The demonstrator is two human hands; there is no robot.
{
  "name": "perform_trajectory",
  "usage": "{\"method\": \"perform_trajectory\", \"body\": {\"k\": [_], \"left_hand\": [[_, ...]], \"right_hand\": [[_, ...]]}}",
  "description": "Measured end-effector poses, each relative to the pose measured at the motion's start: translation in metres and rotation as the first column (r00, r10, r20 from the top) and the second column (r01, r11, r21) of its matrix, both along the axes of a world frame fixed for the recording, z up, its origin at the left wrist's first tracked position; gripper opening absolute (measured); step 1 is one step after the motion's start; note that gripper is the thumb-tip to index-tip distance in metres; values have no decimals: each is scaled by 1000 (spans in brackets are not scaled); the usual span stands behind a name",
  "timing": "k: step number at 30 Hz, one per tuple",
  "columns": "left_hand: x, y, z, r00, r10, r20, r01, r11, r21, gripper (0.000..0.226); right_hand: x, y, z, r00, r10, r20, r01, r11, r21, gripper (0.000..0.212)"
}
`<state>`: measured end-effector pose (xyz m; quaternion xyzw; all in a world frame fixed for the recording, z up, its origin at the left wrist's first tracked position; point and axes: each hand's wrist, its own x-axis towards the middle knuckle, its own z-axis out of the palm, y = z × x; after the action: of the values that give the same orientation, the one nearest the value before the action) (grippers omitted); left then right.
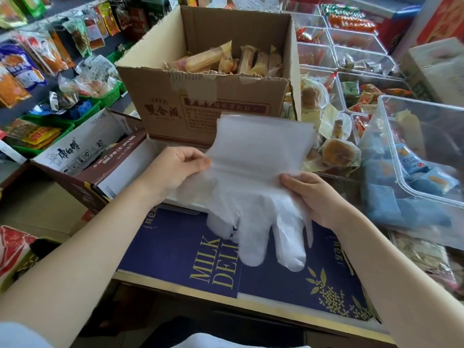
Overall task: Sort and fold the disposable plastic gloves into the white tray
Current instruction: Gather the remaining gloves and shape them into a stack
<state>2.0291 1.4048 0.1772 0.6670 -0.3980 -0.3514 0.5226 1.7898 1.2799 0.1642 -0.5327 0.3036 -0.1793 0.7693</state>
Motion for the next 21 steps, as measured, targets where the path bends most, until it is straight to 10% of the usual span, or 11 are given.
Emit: {"method": "perform_trajectory", "body": {"k": [4,6,14,21], "left_hand": [[-10,3,-2,683,33,-730,-129,989,-76,52],[-20,9,-8,593,-49,-804,-97,987,-131,76],[-49,28,-20,926,19,-378,-75,988,-133,35],[-49,34,-29,963,128,-237,-150,986,-77,13]], "right_hand": [[6,1,-2,991,-116,66,112,992,58,27],[9,4,-3,986,-161,50,157,984,80,27],[17,12,-5,965,-259,-28,259,941,216,28],[28,24,-4,954,-262,-149,293,921,258,37]]}}
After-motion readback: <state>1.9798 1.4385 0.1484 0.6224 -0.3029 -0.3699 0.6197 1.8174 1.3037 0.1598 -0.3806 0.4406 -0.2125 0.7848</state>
